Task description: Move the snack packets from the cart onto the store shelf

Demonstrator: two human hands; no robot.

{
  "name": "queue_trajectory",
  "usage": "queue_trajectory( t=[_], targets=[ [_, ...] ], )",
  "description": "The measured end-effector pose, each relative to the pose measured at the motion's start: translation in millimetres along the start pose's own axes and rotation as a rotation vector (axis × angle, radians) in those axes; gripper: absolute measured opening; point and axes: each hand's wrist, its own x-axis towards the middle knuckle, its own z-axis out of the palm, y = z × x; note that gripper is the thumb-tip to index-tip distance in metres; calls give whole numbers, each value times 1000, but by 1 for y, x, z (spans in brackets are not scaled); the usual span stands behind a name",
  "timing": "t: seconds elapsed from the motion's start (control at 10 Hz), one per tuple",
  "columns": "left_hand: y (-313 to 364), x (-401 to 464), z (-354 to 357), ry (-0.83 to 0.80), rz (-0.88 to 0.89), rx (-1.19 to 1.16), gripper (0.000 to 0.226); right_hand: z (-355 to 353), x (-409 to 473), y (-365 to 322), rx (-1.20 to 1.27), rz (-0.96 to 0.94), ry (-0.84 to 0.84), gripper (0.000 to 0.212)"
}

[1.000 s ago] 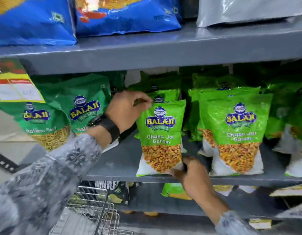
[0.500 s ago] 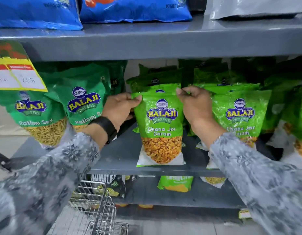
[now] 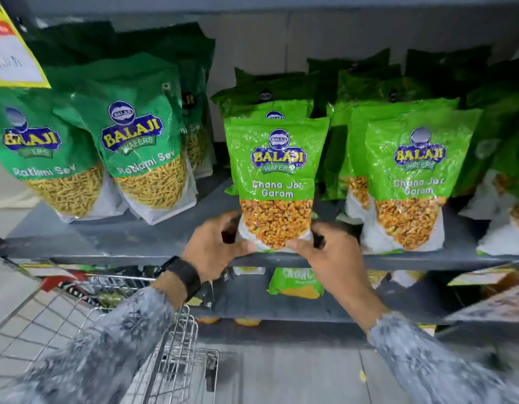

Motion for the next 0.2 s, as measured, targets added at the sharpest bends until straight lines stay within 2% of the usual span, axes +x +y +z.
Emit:
queue_trajectory(
  t=[0.2],
  targets=[
    [12, -19, 12, 175, 35, 94, 42, -1, -3, -4, 0, 3, -16, 47]
  ],
)
